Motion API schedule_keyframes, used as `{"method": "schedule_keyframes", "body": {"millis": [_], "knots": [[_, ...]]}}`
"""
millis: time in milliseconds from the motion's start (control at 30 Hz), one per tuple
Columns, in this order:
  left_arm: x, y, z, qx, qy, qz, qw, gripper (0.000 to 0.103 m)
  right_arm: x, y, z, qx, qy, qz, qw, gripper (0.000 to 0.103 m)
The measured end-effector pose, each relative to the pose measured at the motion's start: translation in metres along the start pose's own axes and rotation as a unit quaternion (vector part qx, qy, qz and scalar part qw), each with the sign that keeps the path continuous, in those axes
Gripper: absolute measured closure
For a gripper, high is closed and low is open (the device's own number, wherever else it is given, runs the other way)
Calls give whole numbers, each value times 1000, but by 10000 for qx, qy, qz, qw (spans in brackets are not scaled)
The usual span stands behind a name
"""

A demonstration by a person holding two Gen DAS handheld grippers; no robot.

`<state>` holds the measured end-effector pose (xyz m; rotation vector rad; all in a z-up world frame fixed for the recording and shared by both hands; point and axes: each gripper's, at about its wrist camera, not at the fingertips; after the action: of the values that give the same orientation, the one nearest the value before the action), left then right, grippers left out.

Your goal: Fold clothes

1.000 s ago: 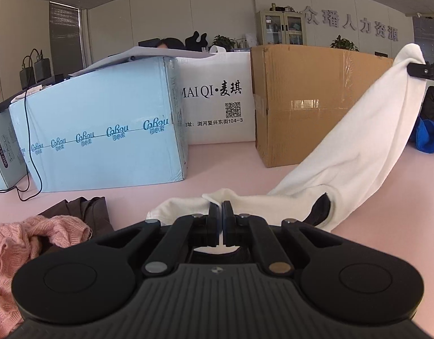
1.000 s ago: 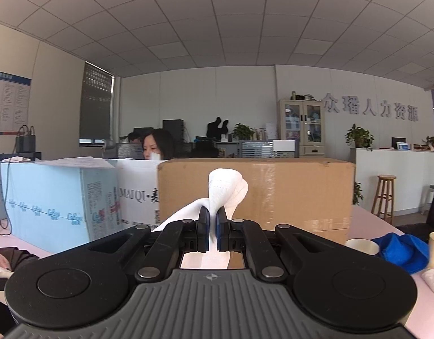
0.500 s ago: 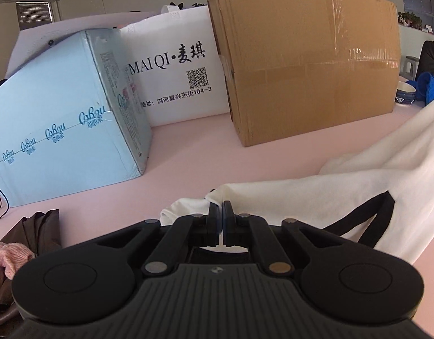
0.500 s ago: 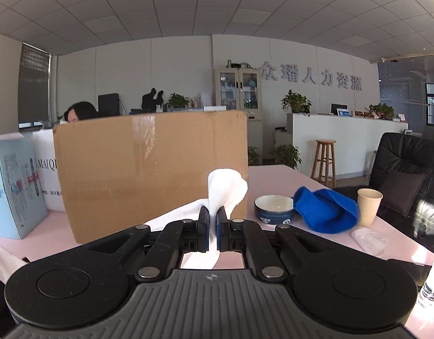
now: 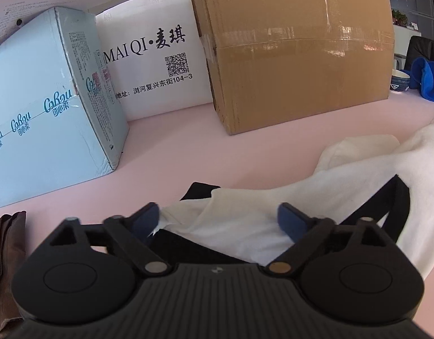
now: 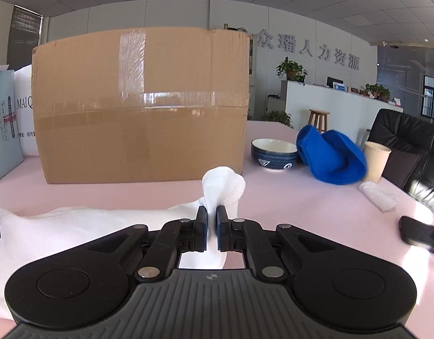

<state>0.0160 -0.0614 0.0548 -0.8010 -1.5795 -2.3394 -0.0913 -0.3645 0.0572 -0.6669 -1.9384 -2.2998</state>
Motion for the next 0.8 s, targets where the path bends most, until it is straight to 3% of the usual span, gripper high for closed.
{"method": "schedule_keyframes", "body": {"millis": [33, 67, 267, 467, 533, 600, 700, 800], "knots": [[-1, -1, 0, 41, 11, -4, 10000, 3, -2, -3, 1, -31, 64, 39, 10000, 35], [-3, -3, 1, 87, 35, -3, 10000, 1, -4, -7, 2, -140, 184, 47, 9997, 8], [6, -6, 10, 47, 100, -57, 9999, 0, 9, -7, 15, 75, 527, -107, 9985, 7], [74, -15, 23, -471, 284, -854, 9948, 0, 50, 5, 11, 213, 810, -431, 9956, 5], [91, -24, 21, -483, 110, -882, 9949, 0, 63, 4, 9, 140, 857, -632, 9942, 5], [103, -33, 15, -502, -418, -750, 9950, 0, 77, 4, 7, 0, 958, -892, 9914, 4], [112, -42, -1, -642, -909, -588, 9920, 0, 94, 9, 9, -127, 1625, -1020, 9814, 4], [106, -45, -24, -893, -974, -341, 9906, 0, 96, 10, 20, -29, 2385, -466, 9700, 4]]}}
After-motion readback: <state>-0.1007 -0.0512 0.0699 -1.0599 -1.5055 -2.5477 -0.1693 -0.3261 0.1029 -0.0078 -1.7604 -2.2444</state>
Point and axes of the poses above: each gripper's, at about its wrist camera, not at the fingertips, and x roughly against the way its jaws point, z to its left, y to its top, and after that the axes turned 8 degrees about -x, right-handed
